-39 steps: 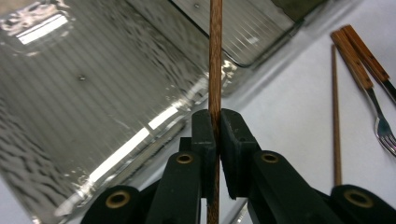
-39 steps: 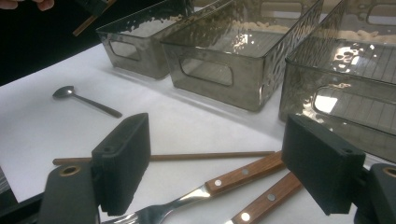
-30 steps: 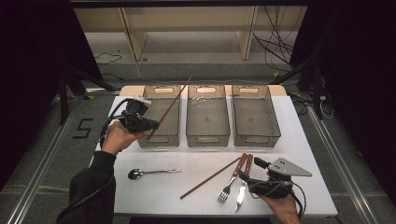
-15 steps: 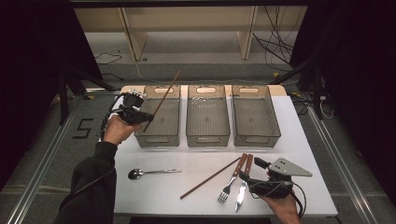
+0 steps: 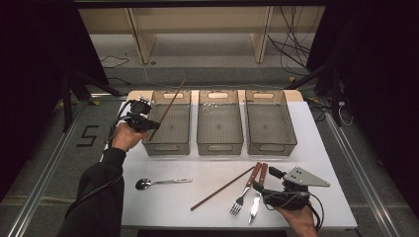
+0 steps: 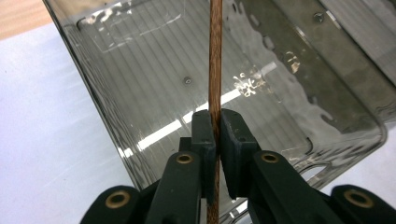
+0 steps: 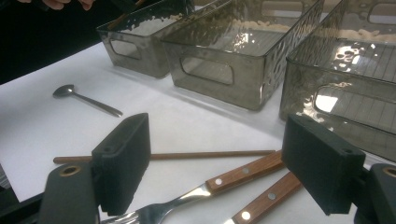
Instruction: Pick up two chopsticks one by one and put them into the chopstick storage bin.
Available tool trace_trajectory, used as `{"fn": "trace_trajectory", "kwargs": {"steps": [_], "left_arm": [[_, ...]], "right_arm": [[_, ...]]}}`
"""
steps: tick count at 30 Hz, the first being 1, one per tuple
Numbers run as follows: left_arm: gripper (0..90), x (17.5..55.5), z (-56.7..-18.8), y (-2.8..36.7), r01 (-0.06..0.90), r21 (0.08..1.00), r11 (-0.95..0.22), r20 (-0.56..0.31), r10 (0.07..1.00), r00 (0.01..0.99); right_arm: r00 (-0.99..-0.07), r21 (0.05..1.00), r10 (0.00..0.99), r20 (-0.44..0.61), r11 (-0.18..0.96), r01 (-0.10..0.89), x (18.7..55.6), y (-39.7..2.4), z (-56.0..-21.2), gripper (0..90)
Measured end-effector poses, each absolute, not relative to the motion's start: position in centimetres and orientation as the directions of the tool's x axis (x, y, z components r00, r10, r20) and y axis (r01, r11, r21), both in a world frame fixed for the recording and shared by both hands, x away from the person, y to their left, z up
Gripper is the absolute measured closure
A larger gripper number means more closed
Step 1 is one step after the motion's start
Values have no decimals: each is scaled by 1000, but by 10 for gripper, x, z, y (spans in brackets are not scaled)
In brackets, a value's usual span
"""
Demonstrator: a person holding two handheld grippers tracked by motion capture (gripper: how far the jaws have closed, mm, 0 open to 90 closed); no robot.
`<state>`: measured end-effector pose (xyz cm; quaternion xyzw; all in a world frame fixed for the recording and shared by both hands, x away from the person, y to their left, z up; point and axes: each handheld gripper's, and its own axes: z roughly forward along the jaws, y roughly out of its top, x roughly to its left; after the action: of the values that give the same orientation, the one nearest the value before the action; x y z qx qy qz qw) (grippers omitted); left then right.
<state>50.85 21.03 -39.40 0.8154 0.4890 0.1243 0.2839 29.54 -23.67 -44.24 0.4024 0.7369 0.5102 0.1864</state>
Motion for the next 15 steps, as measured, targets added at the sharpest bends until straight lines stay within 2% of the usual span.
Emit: {"fn": "trace_trajectory", "kwargs": {"steps": [11, 12, 15], "left_arm": [[826, 514, -409, 211, 781, 513, -357, -86, 884, 460], [792, 513, -409, 210, 786, 513, -344, -85, 891, 446], [584, 511, -406, 209, 779, 542, -315, -91, 900, 427]], "right_arm": [[-608, 902, 782, 135, 157, 402, 295, -237, -442, 247], [-608, 903, 782, 135, 156, 401, 295, -237, -442, 247], [-607, 902, 783, 136, 155, 402, 295, -237, -442, 247]]}}
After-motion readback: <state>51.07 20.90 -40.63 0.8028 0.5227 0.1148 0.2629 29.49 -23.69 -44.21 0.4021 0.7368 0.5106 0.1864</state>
